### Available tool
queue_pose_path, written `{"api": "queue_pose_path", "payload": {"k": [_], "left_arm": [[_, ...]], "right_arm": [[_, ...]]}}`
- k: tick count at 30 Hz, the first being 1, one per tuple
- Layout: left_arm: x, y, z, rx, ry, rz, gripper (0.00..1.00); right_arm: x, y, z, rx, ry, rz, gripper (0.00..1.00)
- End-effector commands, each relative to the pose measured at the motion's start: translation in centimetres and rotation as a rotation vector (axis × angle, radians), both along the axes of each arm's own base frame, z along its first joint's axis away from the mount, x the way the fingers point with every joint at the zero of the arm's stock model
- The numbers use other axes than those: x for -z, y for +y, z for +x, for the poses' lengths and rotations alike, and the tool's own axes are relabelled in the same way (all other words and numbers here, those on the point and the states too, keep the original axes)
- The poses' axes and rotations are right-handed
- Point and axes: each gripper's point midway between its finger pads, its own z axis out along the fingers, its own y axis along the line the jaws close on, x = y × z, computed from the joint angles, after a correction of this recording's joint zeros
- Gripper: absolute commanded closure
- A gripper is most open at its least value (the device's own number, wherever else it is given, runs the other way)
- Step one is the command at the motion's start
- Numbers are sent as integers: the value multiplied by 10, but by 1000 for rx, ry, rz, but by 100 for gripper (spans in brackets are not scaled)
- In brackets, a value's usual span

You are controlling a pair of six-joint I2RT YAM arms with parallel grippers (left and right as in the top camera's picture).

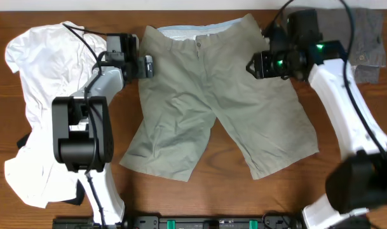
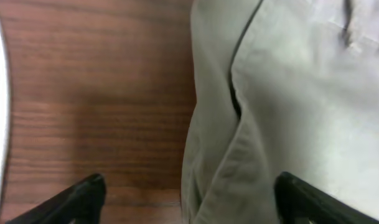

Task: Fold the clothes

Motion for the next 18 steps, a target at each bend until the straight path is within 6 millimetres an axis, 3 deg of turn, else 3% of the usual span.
{"api": "queue_pose_path", "payload": {"k": [1,4,6,12,18], "left_arm": [[2,-1,1,2,6,-4,44],[2,-1,0,-54,15,-41,79],[3,-1,-2,-77,27,-56,94],[-8,12,-20,-158,86,-32,94],[-64,29,-50,-251,97,14,94]], "right_arm": [[-19,6,-7,-23,-53,-18,46],[-21,6,-10,-22,-55,-37,46],[-18,5,-12,-6,-40,-49,45],[-13,0,-12,27,-18,-63,45],[3,-4,-7,63,21,-87,45]]}}
